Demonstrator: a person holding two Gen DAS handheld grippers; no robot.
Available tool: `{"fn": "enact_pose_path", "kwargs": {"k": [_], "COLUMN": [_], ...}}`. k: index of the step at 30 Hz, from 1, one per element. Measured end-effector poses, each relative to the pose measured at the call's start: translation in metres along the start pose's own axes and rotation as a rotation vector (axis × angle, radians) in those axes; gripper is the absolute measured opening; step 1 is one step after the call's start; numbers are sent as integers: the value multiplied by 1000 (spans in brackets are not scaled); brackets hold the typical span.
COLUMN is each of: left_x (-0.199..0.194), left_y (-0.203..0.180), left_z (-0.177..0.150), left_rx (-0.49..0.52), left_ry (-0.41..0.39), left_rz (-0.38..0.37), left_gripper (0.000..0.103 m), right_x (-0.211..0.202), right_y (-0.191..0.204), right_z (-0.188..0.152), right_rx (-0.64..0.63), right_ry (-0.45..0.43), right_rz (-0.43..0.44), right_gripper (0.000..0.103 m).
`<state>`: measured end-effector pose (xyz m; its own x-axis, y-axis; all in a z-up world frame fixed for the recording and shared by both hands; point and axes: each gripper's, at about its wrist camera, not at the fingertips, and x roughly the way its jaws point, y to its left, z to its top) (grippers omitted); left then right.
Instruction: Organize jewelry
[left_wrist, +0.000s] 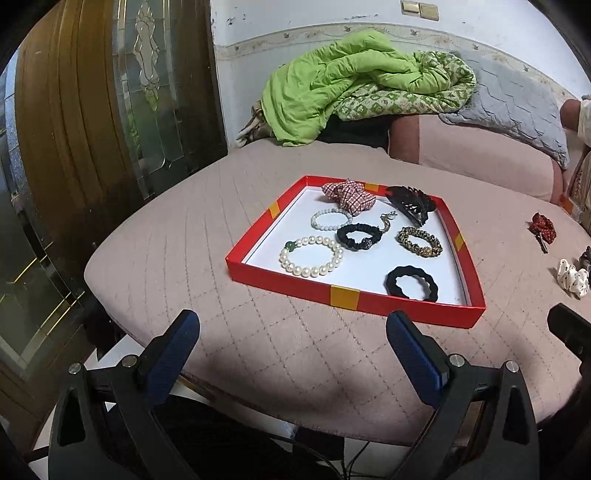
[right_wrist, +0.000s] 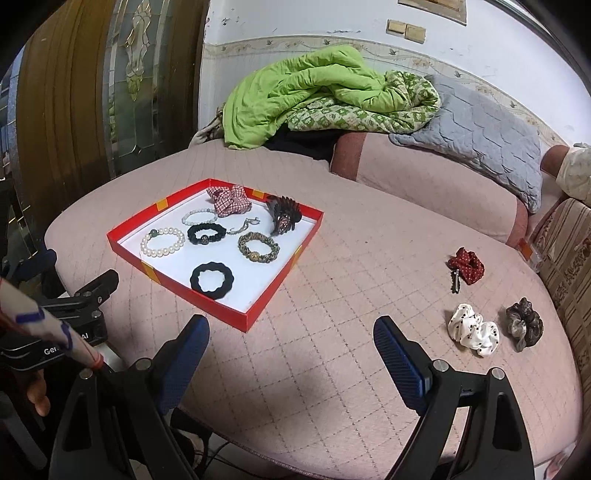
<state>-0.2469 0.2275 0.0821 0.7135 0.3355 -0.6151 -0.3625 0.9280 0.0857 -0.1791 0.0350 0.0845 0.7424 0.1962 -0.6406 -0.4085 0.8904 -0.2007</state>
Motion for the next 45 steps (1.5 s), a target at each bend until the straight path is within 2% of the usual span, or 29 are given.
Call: {"fn": "enact_pose_path", "kwargs": {"k": [16, 31, 45], "left_x": [3, 1, 1], "left_y": [5, 2, 4], "left_z": [0, -2, -2], "left_rx": [-25, -20, -29], "left_ry": [0, 1, -6], "left_rz": [-1, -53, -52], "left_gripper": [101, 101, 101], "right_x": [4, 5, 5], "right_y": [1, 4, 5], "right_z": [-2, -3, -4], "right_rx": [-1, 0, 10], "right_ry": [16, 20, 25], "right_rz": [7, 11, 14], "right_gripper": [93, 93, 93]}}
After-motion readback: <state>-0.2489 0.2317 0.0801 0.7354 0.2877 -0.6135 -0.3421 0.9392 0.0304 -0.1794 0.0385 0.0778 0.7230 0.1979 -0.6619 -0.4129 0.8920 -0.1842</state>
